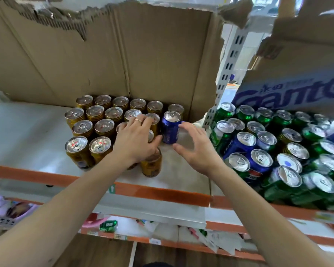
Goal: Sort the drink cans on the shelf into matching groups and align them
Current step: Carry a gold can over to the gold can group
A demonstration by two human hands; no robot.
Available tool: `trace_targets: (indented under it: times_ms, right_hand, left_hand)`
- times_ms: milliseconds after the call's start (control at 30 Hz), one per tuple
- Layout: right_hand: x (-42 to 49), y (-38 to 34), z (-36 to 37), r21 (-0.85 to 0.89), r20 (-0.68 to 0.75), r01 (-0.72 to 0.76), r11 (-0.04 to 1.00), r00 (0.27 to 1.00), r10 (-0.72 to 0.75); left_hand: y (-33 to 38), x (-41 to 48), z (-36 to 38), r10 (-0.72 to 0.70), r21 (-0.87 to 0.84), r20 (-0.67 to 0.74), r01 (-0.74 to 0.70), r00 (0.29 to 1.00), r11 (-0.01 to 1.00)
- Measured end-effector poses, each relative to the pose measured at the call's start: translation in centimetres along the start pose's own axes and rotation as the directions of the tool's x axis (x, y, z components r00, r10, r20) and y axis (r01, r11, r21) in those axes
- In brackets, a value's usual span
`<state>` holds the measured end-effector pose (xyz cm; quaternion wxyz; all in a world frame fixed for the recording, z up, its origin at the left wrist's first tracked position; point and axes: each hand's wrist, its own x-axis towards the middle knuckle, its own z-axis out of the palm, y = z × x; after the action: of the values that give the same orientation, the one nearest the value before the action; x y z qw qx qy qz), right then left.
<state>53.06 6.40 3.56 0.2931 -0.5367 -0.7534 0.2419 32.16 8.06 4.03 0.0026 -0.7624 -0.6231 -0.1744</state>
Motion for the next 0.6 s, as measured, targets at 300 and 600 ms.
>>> trace_targets:
  times_ms: [300,600]
  right_hand:
    - [-0.5,0.1,-4.9,0.042,0.084,-0.143,0.989,0.987,0.139]
    - [-1.3,-0.5,-5.8,0.073,0.037,-0.215,0.974,0.976,0.213]
  left_hand:
    - [3.9,7.3,2.5,0.026,-0.016,0.211,-0.023,0.977,1.000]
    - [3.0,6.7,3.0,0.072,-0.193,0.243,-0.024,0.967,0.981]
